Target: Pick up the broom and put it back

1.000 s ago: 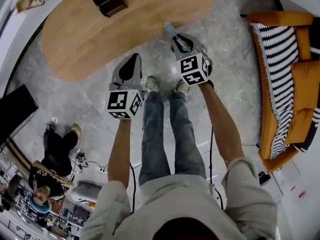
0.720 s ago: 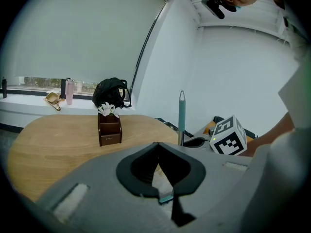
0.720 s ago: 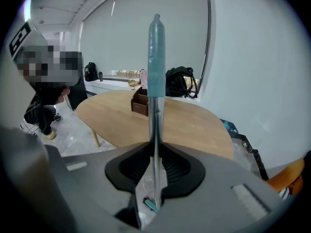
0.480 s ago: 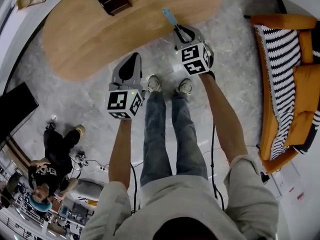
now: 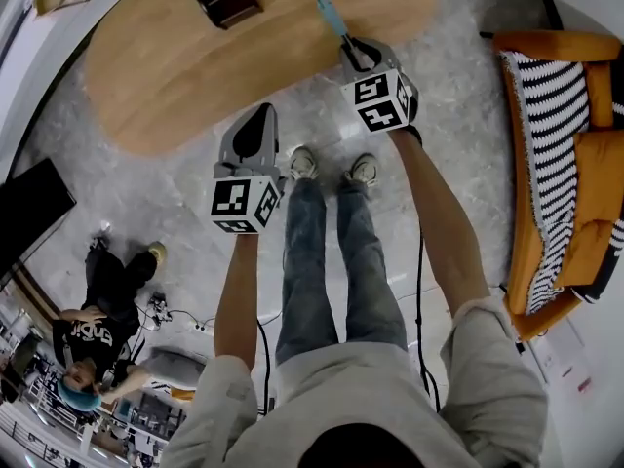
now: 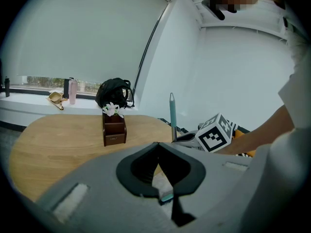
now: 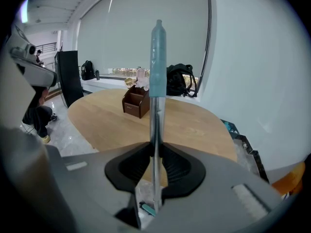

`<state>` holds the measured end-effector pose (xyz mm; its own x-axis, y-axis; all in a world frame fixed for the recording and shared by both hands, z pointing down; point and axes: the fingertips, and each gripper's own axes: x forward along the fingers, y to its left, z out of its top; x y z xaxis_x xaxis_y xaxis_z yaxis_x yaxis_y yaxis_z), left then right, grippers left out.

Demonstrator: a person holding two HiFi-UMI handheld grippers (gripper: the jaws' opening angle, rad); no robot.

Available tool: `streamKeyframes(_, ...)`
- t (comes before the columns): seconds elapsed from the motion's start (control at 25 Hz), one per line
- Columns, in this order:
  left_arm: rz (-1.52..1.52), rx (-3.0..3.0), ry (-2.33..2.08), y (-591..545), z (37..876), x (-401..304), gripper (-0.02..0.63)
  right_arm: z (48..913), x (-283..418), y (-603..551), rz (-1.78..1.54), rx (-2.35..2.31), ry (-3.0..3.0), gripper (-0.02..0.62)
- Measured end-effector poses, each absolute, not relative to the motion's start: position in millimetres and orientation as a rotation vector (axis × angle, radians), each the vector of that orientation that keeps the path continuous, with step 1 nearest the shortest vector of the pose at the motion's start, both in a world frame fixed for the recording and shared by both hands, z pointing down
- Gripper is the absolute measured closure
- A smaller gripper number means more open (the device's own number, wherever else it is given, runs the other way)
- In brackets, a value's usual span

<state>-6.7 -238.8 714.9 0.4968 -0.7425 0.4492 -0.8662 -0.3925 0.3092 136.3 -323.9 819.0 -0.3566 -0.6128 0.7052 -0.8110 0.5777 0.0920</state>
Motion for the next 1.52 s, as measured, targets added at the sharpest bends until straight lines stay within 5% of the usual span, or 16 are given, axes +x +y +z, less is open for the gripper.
streamKeyframes(0.44,0.323,2.242,-1.320,-238.6,713.1,-5.4,0.603,821.6,138.5,-326.3,0.339,1.131,-2.082,0.511)
streamKeyframes(1.12,0.323,2.247,-1.321,-239.4,708.7,-0.4,0.603,818.7,146.6,-315.7,0.368,1.143,-2.097,0.413)
streamKeyframes(1.52,0.334,2.297,-1.304,-243.3,696.7,17.8,0.603,754.8,185.5,-299.8,0.389,1.413,-2.180,0.540)
